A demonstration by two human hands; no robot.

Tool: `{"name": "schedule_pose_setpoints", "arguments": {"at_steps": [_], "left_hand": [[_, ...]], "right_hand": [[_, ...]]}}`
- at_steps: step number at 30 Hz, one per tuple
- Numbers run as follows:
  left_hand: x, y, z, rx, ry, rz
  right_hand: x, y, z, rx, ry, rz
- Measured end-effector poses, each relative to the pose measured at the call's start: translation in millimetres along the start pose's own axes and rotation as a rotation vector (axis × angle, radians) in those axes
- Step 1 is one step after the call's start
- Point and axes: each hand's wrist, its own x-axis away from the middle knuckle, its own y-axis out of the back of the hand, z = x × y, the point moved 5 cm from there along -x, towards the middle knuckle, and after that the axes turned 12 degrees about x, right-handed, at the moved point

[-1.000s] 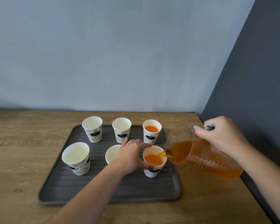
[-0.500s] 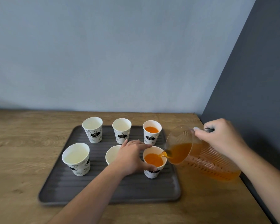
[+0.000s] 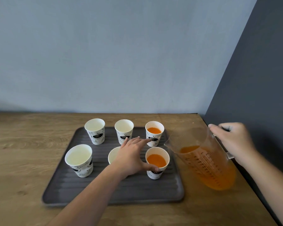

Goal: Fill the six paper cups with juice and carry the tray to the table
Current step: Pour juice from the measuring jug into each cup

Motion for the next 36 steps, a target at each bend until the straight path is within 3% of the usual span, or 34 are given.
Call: {"name": "schedule_pose_setpoints", "arguments": {"at_steps": [16, 21, 36], "left_hand": [[45.3, 31.6, 56.4, 0.187, 0.167, -0.117], [50.9, 25.4, 70.0, 0.266, 0.222, -0.141], [56.1, 21.7, 68.8, 0.390, 0.149, -0.262]], "right_hand": [[10.1, 3.0, 73.4, -0.048, 0.222, 0.011], [16.7, -5.3, 96.8, 0.060, 0.281, 0.024], [23.3, -12.6, 126.8, 0.174, 0.293, -0.005]]}}
